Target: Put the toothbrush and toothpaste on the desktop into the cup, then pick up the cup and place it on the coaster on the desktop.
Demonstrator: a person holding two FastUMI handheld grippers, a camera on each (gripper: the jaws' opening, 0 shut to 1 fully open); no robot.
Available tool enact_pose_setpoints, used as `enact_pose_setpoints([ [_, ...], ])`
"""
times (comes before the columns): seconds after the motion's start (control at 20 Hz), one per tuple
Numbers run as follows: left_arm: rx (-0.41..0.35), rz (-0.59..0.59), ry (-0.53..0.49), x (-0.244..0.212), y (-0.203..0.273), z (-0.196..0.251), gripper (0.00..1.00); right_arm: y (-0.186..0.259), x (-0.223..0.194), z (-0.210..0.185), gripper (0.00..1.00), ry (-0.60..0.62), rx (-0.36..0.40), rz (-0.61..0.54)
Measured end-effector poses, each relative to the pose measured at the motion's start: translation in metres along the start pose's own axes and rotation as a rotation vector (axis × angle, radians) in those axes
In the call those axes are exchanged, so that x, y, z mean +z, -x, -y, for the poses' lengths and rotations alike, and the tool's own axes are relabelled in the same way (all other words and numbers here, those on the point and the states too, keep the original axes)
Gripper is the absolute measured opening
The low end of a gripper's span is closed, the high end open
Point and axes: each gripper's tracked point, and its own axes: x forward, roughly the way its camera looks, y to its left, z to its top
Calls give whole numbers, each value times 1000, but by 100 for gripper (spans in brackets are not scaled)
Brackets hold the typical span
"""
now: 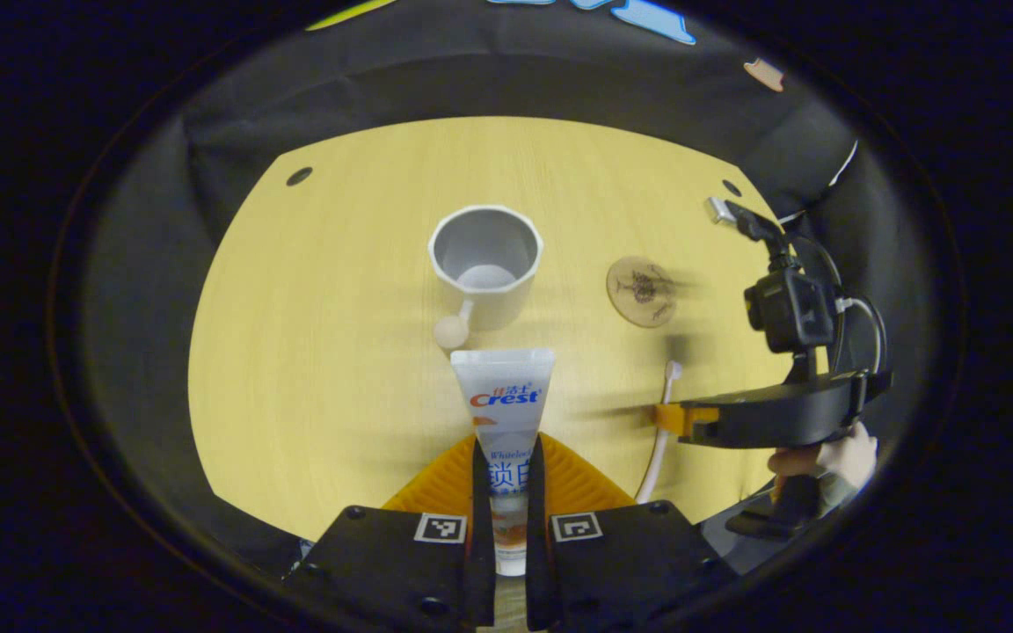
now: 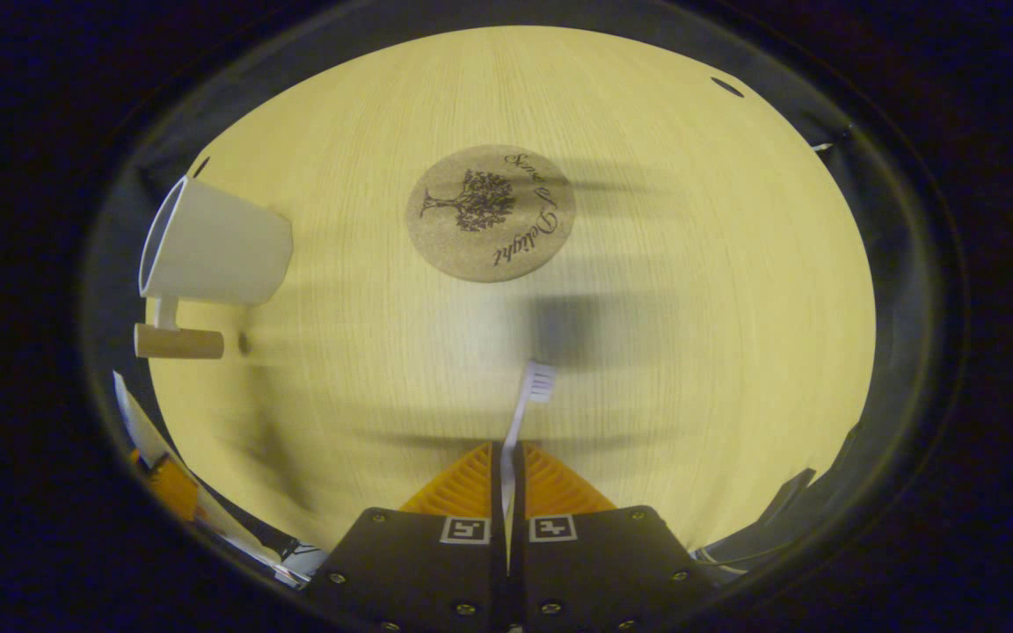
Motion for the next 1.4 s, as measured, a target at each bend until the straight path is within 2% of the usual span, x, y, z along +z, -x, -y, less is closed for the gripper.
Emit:
enact_pose_setpoints([
  [0.25, -14, 134, -9, 73, 33, 0, 21, -1, 0, 0, 2, 3, 1, 6],
  [0.4, 11, 205, -11, 122, 37, -13, 21, 0, 0, 0, 2, 6, 2, 11],
  [0.7, 56, 344, -15, 198, 10, -31, 22, -1, 2, 1, 2, 13, 0, 19],
  [0.8, 36, 381, 6, 213, -2, -30, 21, -1, 1, 1, 2, 15, -1, 20],
  [0.9, 10, 420, 35, 223, -17, -30, 21, -1, 1, 1, 2, 15, -2, 16],
  [1.1, 9, 512, 41, 228, -39, -35, 23, -1, -2, 1, 2, 20, -1, 4],
  [1.25, 30, 568, 44, 217, -51, -38, 21, -1, -4, 1, 3, 27, -2, 5],
  [1.4, 58, 649, 2, 205, -55, -35, 21, -1, -4, 1, 3, 37, -3, 12],
])
